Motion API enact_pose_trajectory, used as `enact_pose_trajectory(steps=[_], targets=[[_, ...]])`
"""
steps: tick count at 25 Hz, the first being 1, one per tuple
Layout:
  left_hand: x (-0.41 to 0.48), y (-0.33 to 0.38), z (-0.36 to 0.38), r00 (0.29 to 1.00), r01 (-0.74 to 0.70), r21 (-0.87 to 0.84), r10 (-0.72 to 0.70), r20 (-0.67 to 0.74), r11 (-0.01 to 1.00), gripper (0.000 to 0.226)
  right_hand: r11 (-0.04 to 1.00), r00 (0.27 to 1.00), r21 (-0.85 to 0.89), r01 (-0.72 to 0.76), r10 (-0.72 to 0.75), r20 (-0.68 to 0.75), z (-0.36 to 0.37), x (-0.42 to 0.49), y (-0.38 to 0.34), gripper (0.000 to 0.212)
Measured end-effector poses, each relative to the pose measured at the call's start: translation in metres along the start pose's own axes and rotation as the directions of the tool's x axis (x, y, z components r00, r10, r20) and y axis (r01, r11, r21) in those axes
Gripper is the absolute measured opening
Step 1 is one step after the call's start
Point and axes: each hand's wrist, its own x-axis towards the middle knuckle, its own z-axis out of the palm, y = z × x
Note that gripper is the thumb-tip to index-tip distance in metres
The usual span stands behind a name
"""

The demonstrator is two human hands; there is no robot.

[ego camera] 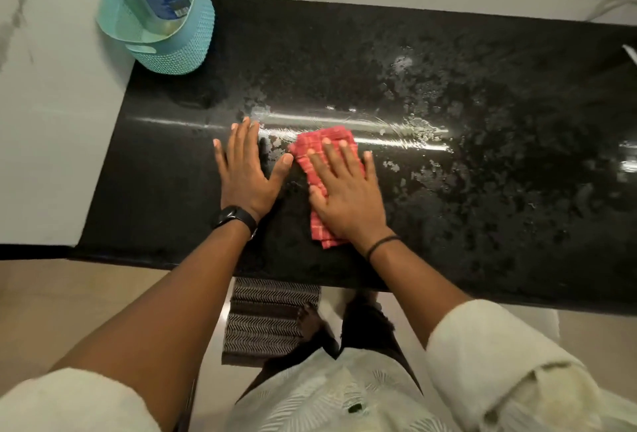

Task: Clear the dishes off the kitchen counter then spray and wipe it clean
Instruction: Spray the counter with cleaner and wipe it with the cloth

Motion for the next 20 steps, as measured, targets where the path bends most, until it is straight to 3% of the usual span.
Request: enact_pose_trajectory(steps=[4, 7, 14, 20], targets=[[-0.003, 0.006, -0.001, 0.998, -0.008, 0.063, 0.004, 0.057, 0.998, 0.094, 0.969, 0.968, -0.017, -0.248, 0.247, -0.045, -0.025, 0.001, 0.089, 0.067], [0.002, 0.012, -0.001, 0.995, 0.015, 0.103, -0.025, 0.094, 0.995, 0.096, 0.945, 0.943, -0.017, -0.328, 0.326, -0.065, -0.040, 0.055, 0.122, 0.067], [0.006, 0.013, 0.002, 0.993, 0.015, 0.147, -0.032, 0.115, 0.989, 0.099, 0.942, 0.938, 0.023, -0.336, 0.337, -0.083, -0.061, 0.202, 0.127, 0.070], [0.009, 0.012, 0.003, 0.992, 0.032, 0.154, -0.050, 0.116, 0.988, 0.100, 0.946, 0.944, 0.016, -0.322, 0.323, -0.072, -0.059, 0.258, 0.099, 0.072]])
